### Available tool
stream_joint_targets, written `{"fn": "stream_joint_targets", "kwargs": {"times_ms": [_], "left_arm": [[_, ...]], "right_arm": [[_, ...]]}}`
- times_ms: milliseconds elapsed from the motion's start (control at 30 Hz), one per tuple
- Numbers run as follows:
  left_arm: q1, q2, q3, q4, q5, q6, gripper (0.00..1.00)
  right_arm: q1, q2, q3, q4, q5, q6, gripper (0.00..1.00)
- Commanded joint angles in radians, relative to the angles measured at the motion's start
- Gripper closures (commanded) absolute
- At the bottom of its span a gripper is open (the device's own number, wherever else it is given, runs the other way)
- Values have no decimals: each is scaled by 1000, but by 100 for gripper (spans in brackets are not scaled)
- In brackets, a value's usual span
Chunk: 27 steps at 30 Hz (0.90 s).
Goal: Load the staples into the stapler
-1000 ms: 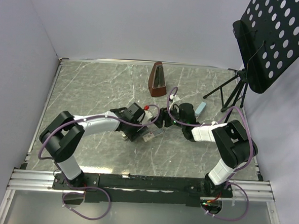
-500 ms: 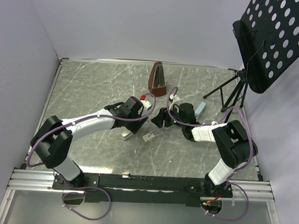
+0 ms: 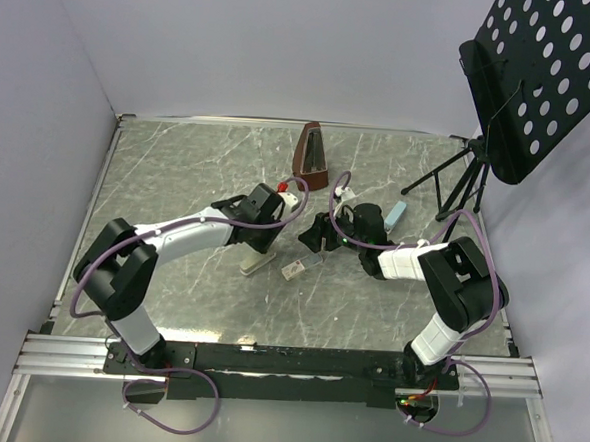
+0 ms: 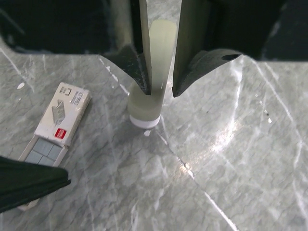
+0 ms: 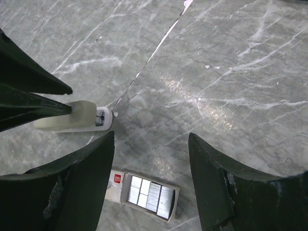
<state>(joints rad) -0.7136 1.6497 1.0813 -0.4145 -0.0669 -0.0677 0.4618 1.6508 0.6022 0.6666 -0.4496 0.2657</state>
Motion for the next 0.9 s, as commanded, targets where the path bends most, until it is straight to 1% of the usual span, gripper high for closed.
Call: {"fn": "stream_joint_targets", "kwargs": {"times_ms": [0, 100, 200, 300, 333, 400, 433, 500, 533, 667, 800, 867], "left_arm": [[2, 54, -1, -4, 44, -17, 71], [-4, 59, -30, 6, 47, -40, 73], [-9, 45, -64, 17, 27, -60, 72], [-7, -1, -52, 16, -26, -81, 64], [-7, -17, -43, 16, -42, -84, 56], [-4, -65, -9, 13, -83, -90, 46], [-1, -80, 3, 11, -91, -89, 40], [3, -111, 38, 3, -76, -77, 31], [3, -117, 51, -12, -67, -69, 24], [3, -114, 74, -55, -18, -44, 16], [2, -99, 33, -64, 27, -27, 14], [3, -64, 26, -78, 36, -17, 14]], "right_arm": [[-8, -37, 16, 47, -6, 3, 30], [-8, -33, 18, 48, -8, 4, 30], [-8, -28, 22, 45, -11, 4, 30], [-8, -28, 22, 48, -14, 4, 30], [-8, -28, 21, 48, -14, 4, 30], [-8, -32, 19, 45, -11, 3, 30], [-6, -34, 19, 44, -8, 0, 30], [-6, -40, 16, 44, -3, 0, 30], [-8, -43, 15, 41, 2, -2, 30], [-9, -54, 7, 47, 11, -3, 30], [-6, -62, 1, 56, 11, -3, 30], [-8, -63, -2, 62, 12, -3, 30]]}}
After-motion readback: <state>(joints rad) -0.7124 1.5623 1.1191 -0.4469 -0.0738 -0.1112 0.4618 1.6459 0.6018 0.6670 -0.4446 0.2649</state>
